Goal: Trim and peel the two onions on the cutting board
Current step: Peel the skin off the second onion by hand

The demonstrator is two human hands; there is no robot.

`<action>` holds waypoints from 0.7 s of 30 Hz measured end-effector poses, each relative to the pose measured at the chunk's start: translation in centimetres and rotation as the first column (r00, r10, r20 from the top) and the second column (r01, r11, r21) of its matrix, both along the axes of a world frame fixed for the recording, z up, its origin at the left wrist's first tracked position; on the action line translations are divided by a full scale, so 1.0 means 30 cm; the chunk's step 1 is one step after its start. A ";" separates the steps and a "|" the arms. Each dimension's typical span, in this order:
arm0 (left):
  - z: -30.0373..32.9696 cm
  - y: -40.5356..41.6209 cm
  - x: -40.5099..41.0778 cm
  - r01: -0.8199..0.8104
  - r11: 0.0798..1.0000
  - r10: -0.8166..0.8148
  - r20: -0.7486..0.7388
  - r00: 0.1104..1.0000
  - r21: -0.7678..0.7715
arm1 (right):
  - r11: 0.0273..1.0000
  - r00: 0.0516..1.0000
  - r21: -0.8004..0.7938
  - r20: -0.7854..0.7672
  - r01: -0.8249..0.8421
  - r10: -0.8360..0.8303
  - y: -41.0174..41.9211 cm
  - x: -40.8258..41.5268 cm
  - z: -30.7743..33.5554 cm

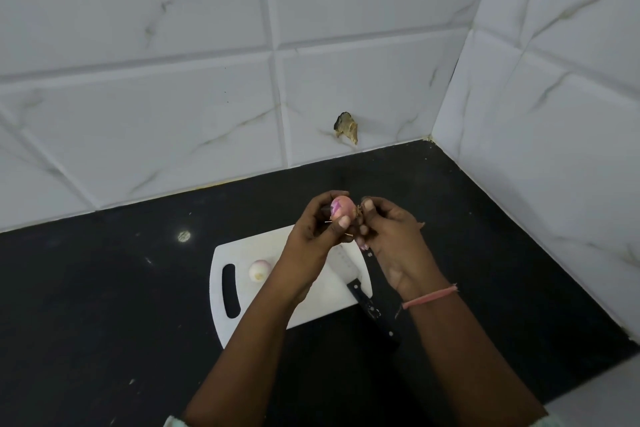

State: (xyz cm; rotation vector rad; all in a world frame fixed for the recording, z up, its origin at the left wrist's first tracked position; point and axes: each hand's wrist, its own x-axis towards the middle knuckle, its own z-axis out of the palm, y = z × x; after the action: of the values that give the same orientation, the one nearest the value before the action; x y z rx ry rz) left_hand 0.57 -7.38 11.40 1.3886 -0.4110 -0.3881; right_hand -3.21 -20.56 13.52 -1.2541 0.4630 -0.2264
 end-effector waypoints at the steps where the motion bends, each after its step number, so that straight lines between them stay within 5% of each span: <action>1: -0.001 0.002 -0.005 0.009 0.999 -0.010 -0.042 0.999 -0.032 | 0.991 1.000 0.134 -0.025 0.021 -0.017 -0.005 0.008 -0.002; 3: -0.002 0.004 -0.016 0.007 0.991 -0.031 -0.176 0.984 -0.134 | 0.972 0.994 0.214 -0.060 0.097 -0.086 -0.024 0.021 -0.017; 6: -0.007 0.013 -0.015 -0.016 0.989 -0.020 -0.241 0.970 -0.145 | 0.948 0.964 -0.229 -0.098 0.220 -0.248 -0.066 0.031 -0.057; 9: -0.016 0.019 -0.009 -0.036 0.997 0.023 -0.187 0.982 -0.070 | 0.668 0.947 -0.743 -0.178 0.049 -0.268 -0.117 0.044 -0.122; 12: -0.035 0.019 0.001 -0.074 0.997 0.068 -0.153 0.986 -0.036 | 0.424 0.954 -0.899 -0.213 -0.107 -0.211 -0.131 0.044 -0.159; 14: -0.042 0.016 0.003 -0.087 0.995 0.081 -0.139 0.987 -0.042 | 0.479 0.991 -0.878 -0.083 -0.022 -0.107 -0.117 0.027 -0.157; 17: -0.042 0.010 0.000 -0.113 0.993 0.109 -0.105 0.988 -0.033 | 0.735 0.995 -0.677 0.056 -0.025 0.085 -0.053 -0.010 -0.127; 21: -0.039 0.006 -0.008 -0.138 0.990 0.139 -0.011 0.990 0.007 | 0.784 0.997 -0.620 0.081 0.038 0.016 -0.003 -0.020 -0.109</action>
State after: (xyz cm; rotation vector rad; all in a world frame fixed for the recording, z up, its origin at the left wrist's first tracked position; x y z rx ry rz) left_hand 0.32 -7.19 10.21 1.4117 -0.3022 -0.2835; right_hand -3.80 -20.65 10.25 -1.8868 0.3284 -0.4669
